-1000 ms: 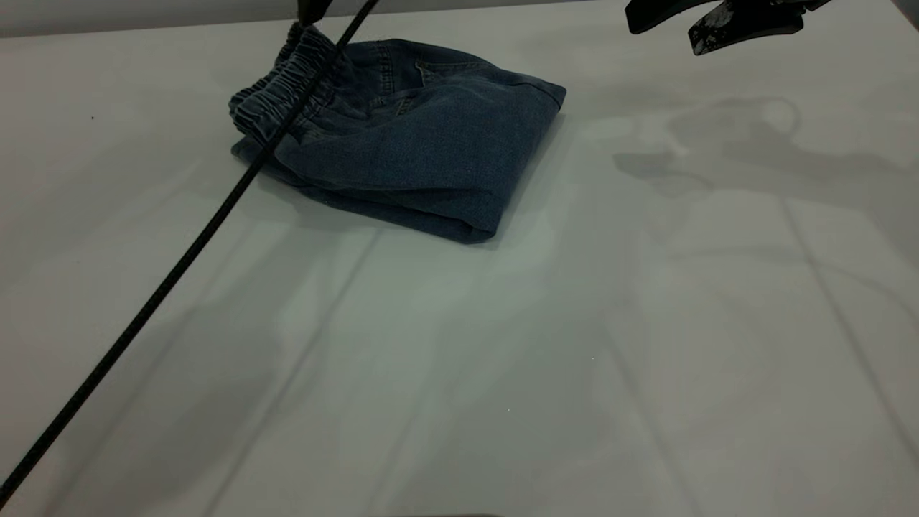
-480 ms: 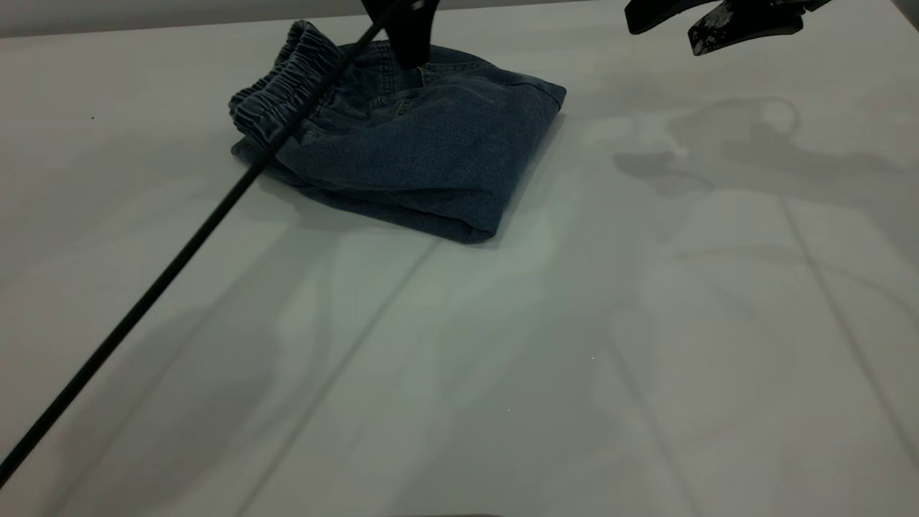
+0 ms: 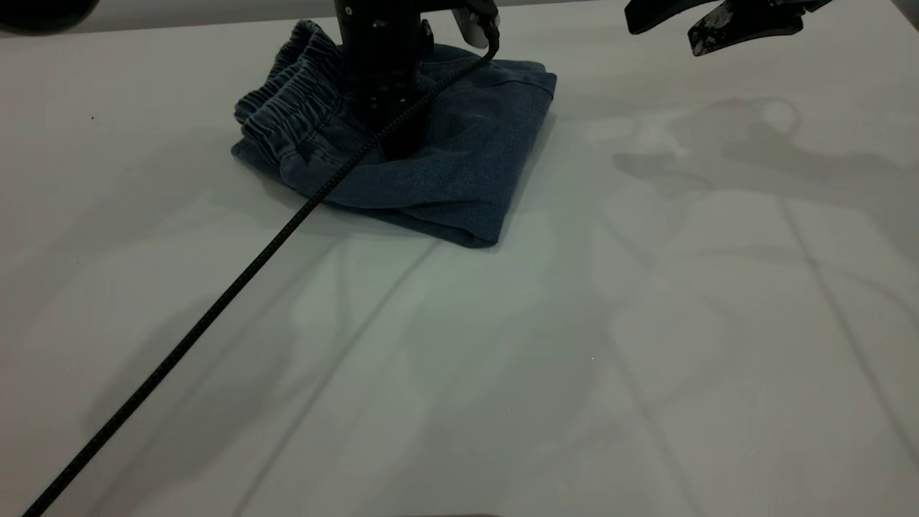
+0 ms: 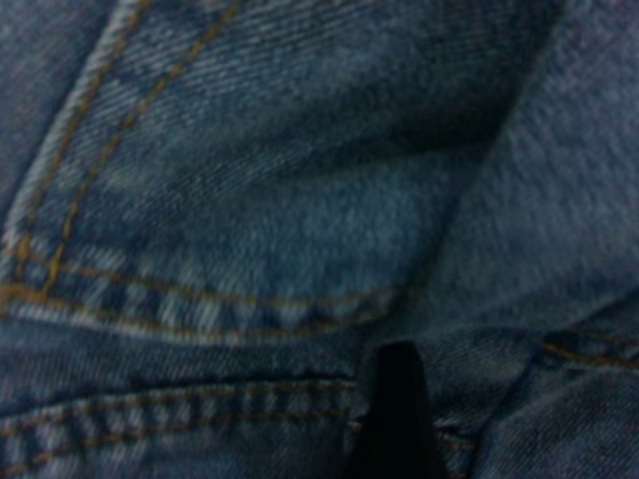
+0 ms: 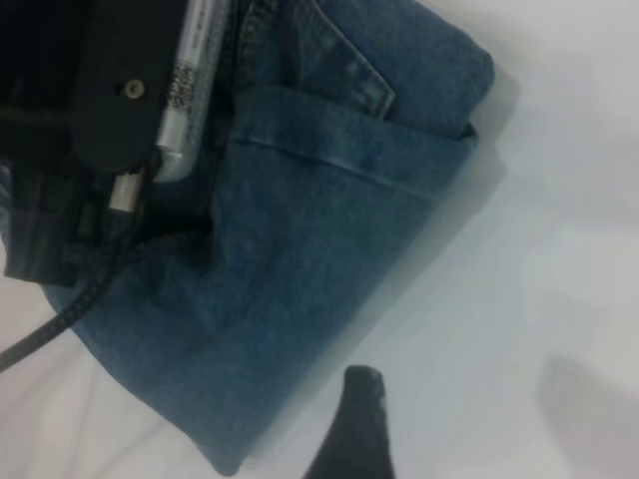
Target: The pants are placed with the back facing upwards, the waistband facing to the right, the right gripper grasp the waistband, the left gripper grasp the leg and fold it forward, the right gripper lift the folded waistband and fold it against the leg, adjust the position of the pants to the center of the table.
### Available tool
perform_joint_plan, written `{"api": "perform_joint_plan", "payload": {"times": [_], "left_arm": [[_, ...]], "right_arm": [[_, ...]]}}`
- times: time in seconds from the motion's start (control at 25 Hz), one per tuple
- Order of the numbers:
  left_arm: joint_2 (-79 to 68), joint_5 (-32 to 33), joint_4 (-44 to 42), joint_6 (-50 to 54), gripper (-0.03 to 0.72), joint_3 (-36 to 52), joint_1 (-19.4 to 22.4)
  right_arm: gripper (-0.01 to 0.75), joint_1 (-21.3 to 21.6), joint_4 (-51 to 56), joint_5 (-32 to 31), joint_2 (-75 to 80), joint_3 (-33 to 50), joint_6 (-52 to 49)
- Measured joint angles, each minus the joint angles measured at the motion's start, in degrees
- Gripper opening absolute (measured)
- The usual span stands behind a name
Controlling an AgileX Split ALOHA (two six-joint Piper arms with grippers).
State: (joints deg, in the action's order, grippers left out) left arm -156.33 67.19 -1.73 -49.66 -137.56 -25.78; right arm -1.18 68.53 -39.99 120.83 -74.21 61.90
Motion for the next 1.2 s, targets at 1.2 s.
{"api": "perform_joint_plan", "payload": {"times": [1.2], "left_arm": [[3.5,0.0,-8.2,44.9,0.546,-14.7,-7.4]], "right_arm": [[0.586,4.8,-8.0,-0.8,-13.1,-2.1,-6.6]]}}
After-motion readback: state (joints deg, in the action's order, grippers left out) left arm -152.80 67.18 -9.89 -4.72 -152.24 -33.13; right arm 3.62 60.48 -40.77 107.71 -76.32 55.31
